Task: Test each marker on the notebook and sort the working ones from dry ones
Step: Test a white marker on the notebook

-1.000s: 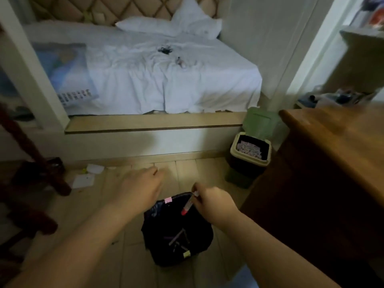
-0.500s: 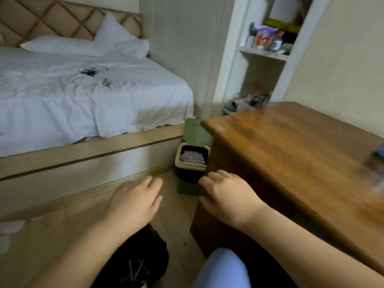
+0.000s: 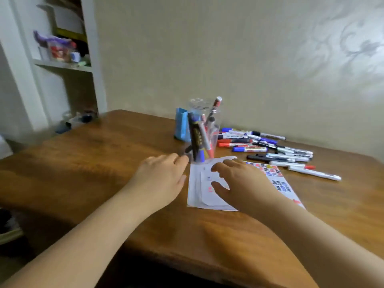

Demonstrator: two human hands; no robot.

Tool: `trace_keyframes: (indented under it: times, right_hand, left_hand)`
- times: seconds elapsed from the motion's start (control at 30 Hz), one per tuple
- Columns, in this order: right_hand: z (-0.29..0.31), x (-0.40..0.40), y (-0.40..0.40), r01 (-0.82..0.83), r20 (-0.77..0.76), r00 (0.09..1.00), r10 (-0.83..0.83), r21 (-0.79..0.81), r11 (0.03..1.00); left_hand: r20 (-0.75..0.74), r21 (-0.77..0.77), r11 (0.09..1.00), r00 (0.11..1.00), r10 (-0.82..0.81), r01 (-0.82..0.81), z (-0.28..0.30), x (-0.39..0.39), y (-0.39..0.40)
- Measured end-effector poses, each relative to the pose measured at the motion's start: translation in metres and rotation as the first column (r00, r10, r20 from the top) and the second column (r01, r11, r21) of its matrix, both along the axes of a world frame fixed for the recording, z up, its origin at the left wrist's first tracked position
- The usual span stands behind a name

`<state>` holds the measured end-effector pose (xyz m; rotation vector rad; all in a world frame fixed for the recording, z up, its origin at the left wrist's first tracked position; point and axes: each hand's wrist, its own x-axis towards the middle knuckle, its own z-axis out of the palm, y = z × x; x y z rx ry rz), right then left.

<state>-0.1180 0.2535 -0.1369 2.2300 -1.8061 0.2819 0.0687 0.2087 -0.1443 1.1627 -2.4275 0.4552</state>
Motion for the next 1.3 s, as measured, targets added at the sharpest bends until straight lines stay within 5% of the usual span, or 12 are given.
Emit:
trace_keyframes:
  times: [0.47, 0.73, 1.07, 1.2, 1.3]
  right_hand:
    - [-0.013, -0.141, -0.004, 0.353, 0.008, 0.935, -0.355, 0.1, 0.93]
    - [-0.034, -0.241, -0.016, 0.658, -0.023, 0.752, -0.659, 0.088, 0.748]
    - [-0.046, -0.265, -0.045, 0.678, -0.126, 0.735, -0.666, 0.134, 0.723]
    - [-0.041, -0.252, -0.031, 0.622, -0.187, 0.776, -0.602, 0.074, 0.779]
    - [-0.03, -0.227, -0.019, 0.514, -0.071, 0.857, -0.511, 0.035, 0.857]
  left_hand:
    - [-0.001, -0.103, 0.934, 0.939, -0.345, 0.343, -0.022, -0.167, -0.057]
    - [-0.131, -0.106, 0.912, 0.904, -0.407, 0.396, -0.044, -0.178, -0.072]
    - [-0.159, -0.051, 0.908, 0.894, -0.419, 0.416, -0.044, -0.166, -0.073]
    - [-0.133, -0.065, 0.904, 0.894, -0.428, 0.423, -0.042, -0.166, -0.068]
    - [-0.147, -0.047, 0.897, 0.885, -0.441, 0.439, -0.042, -0.167, -0.065]
